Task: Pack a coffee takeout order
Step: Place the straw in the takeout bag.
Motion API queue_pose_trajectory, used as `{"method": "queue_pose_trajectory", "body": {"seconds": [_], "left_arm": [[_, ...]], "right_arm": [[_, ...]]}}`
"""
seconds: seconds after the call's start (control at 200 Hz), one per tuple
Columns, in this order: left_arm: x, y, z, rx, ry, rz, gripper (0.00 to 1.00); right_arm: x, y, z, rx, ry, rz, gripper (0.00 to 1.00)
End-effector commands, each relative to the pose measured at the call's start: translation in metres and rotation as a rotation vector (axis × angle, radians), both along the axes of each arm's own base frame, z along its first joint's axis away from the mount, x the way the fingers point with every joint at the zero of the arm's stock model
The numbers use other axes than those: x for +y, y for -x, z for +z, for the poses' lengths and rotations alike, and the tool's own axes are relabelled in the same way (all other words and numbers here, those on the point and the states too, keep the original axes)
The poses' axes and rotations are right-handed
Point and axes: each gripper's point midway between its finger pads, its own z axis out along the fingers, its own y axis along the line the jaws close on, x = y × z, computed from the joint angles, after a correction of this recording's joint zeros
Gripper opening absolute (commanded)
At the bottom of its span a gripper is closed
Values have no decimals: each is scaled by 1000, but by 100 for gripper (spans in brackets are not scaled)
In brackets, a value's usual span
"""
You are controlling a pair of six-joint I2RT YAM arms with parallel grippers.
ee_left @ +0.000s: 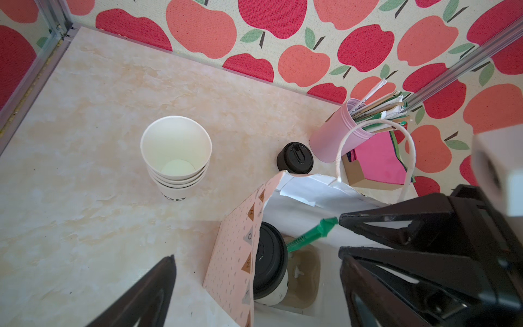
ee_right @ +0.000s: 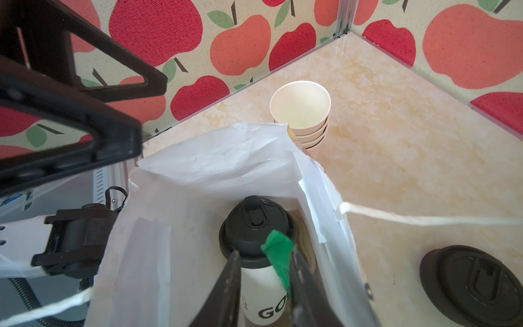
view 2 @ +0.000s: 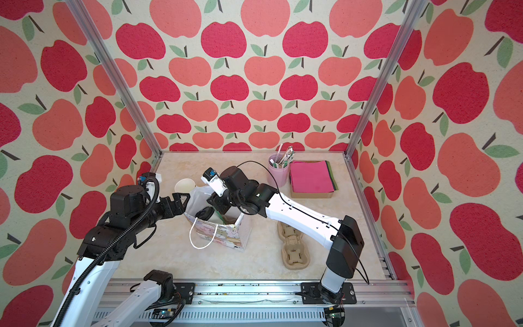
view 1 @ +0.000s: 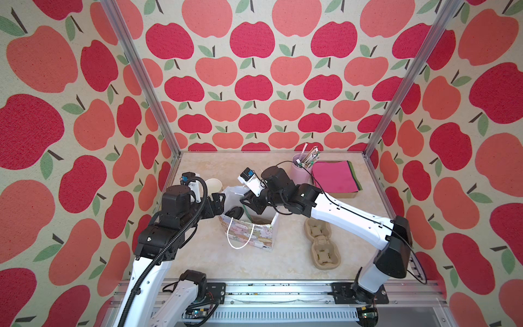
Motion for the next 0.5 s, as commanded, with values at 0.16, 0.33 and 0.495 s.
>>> {"method": "queue_pose_trajectory", "body": {"seconds": [0.16,0.33,0.495], "left_arm": [[0,0,-1,-4,19,5,93],[0,0,-1,-2,15,7,93],[0,0,-1,-3,16,4,93]], "right_arm": [[-11,15,89,-83,-155,24,48],[-37,12,128,-199,-186,-27,58],[-87,-15,136,-282,-121,-187,69]]}}
